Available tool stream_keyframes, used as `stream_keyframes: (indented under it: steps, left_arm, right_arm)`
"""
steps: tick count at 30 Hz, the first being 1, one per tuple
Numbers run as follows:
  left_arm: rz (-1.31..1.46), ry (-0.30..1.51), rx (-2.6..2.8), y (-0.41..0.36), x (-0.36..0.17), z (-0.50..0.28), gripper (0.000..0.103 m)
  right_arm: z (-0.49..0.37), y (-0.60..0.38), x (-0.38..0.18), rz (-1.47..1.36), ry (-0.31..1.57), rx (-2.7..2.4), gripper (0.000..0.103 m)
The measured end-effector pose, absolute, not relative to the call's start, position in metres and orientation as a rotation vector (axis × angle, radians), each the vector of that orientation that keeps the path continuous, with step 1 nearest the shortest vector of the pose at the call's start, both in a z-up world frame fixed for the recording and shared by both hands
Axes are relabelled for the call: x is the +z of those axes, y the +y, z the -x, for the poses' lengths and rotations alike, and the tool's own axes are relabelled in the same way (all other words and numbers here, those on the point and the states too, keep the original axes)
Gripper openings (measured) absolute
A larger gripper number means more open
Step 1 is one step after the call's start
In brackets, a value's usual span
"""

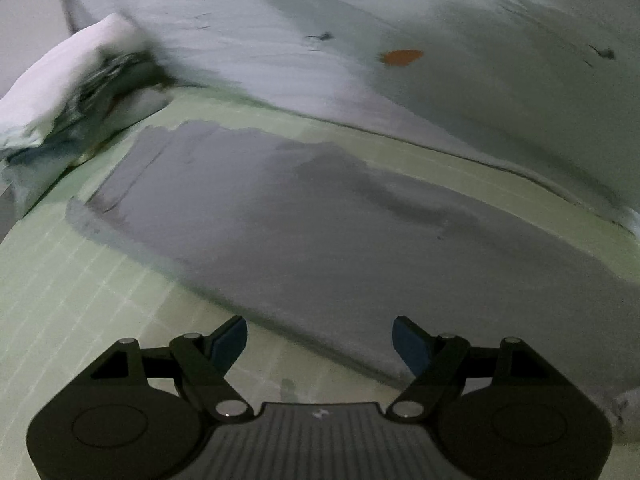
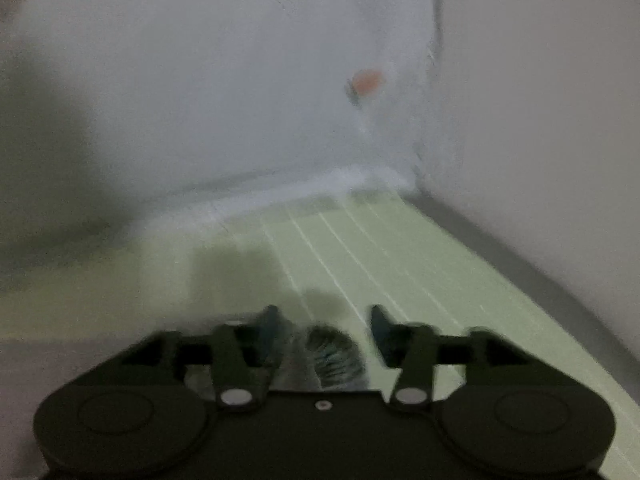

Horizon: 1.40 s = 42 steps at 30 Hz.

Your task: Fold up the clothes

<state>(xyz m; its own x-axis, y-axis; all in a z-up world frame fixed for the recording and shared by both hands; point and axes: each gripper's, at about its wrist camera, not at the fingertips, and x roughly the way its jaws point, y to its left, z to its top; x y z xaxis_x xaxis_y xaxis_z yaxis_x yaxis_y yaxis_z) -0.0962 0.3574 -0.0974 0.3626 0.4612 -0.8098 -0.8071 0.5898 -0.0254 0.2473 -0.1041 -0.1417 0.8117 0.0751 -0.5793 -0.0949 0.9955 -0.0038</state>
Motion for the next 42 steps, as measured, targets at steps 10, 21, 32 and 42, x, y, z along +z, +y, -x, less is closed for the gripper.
stream_keyframes:
  steps: [10,21,32,42]
  left_arm:
    - [0.567,0.773,0.927,0.409,-0.090,0.167,0.081]
    - [0.701,0.699,0.927,0.545,-0.103,0.247,0.081]
    - [0.924,0.692,0.855,0.674,-0.136,0.263,0.070]
    - [0.810,0.761,0.794,0.670,-0.139,0.274,0.005]
  right_arm:
    - [-0.104,-0.019,-0.144,-0.133,0.748,0.217,0.100]
    - [0.018,0.110,-0.114,-0.086,0.788,0.298,0.101]
    - [0.080,0.228,-0.128,-0.174,0.902,0.242,0.102]
    - [0.082,0.276,-0.120,-0.087,0.913,0.245,0.102]
